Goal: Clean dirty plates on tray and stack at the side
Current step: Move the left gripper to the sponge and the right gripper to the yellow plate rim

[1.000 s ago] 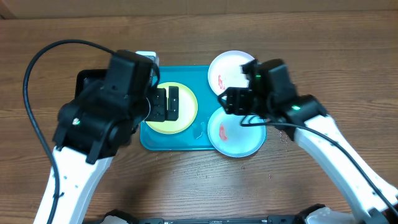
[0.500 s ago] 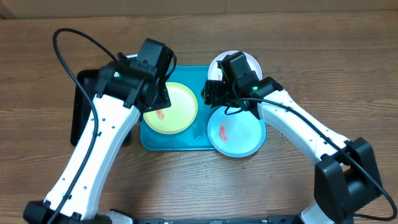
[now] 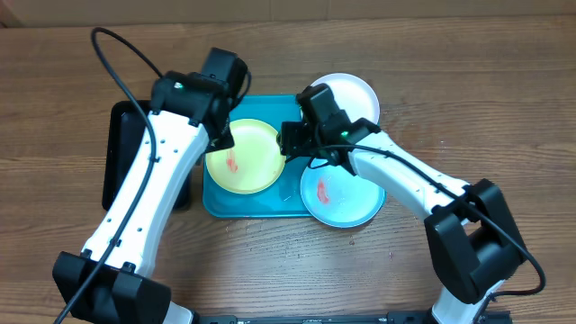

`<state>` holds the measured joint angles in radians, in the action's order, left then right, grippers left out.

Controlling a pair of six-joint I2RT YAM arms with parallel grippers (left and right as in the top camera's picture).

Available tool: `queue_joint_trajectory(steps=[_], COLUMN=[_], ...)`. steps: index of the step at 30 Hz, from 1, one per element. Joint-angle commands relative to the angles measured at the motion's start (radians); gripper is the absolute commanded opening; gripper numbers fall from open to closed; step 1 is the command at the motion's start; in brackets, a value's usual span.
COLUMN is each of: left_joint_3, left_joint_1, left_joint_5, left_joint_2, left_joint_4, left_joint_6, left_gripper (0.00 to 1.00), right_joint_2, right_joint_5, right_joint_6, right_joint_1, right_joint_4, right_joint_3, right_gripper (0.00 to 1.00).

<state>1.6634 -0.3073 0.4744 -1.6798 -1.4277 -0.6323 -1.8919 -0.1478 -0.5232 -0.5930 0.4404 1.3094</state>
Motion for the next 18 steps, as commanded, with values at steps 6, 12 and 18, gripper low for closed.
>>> queue_joint_trajectory(steps=[6, 12, 18], left_joint_3=[0.005, 0.005, 0.005], left_joint_1=[0.135, 0.24, 0.263], left_joint_5=[-0.087, -0.23, -0.285], left_joint_2=[-0.042, -0.102, -0.179], left_joint_4=[0.08, 0.127, 0.097], left_joint_6=[0.31, 0.446, 0.431], left_gripper=[0.78, 0.74, 0.72], right_joint_2=[-0.069, -0.072, -0.072], right_joint_5=[0.028, 0.027, 0.028], right_joint_6=[0.0, 0.006, 0.007], right_joint_1=[-0.008, -0.008, -0.008], right_joint_4=[-0.01, -0.013, -0.013], right_joint_3=[0.032, 0.032, 0.032], right_gripper=[0.62, 0.63, 0.66])
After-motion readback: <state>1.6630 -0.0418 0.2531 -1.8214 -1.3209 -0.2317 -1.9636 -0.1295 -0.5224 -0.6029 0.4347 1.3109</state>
